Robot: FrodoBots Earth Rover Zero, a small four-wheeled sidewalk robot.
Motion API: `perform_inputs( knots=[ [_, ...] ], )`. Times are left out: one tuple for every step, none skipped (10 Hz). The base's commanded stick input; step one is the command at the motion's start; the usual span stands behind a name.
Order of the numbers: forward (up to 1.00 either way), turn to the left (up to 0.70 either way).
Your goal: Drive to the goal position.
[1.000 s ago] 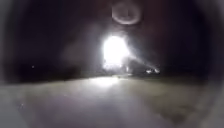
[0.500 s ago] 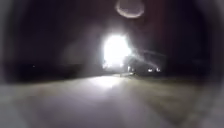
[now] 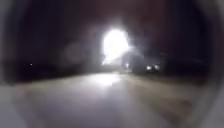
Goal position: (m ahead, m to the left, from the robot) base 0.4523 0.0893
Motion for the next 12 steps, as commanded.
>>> perform_inputs(
  knots=[
    [1.00, 0.00],
    [1.00, 0.00],
    [1.00, 0.00],
    [1.00, 0.00],
    [1.00, 0.00],
    [1.00, 0.00],
    [1.00, 0.00],
    [1.00, 0.00],
    [1.00, 0.00],
    [1.00, 0.00],
    [1.00, 0.00],
    [1.00, 0.00]
  ],
)
